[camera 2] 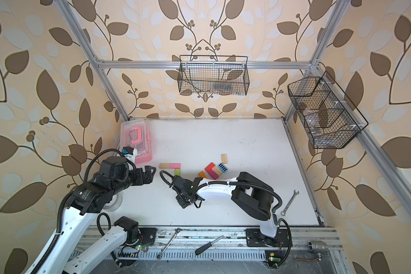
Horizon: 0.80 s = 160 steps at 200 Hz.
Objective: Assemble the number 7 with building blocks
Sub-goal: Move the building block to the center of the board, then assemble the building block at the center of the board.
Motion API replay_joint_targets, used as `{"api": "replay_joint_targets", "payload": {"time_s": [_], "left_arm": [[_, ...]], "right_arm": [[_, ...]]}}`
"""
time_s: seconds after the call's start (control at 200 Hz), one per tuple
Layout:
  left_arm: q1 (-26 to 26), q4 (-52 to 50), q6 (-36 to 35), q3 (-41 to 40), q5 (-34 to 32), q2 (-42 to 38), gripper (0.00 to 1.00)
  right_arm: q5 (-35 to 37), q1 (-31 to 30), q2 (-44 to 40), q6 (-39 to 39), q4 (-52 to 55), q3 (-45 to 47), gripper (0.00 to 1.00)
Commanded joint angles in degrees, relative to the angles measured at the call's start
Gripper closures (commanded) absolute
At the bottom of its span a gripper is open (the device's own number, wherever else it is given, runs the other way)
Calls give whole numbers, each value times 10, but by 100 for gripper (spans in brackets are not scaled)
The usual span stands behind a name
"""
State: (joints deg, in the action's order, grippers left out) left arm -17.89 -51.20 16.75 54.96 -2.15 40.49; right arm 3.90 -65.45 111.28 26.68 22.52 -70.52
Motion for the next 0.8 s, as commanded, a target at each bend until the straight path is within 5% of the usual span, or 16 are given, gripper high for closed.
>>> {"api": "replay_joint_targets", "payload": {"time_s": [0.0, 0.145, 0.33, 0.58, 0.795], "left_arm": [[7, 11, -3, -3, -11, -5, 1], [8, 9, 1, -2, -17, -3, 1], [8, -7, 46, 2, -54, 14, 1], [8, 2, 98, -13, -20, 69, 1], [6, 51, 157, -66, 84, 115, 1]], "right_arm": [[19, -11, 25, 49, 15, -28, 71], [22, -5, 44, 112, -4, -45, 87], [11, 15, 30, 179, -93, -17, 84], [-56, 30, -48, 167, -209, 66, 40], [-71, 97, -211, 109, -187, 173, 28]]}}
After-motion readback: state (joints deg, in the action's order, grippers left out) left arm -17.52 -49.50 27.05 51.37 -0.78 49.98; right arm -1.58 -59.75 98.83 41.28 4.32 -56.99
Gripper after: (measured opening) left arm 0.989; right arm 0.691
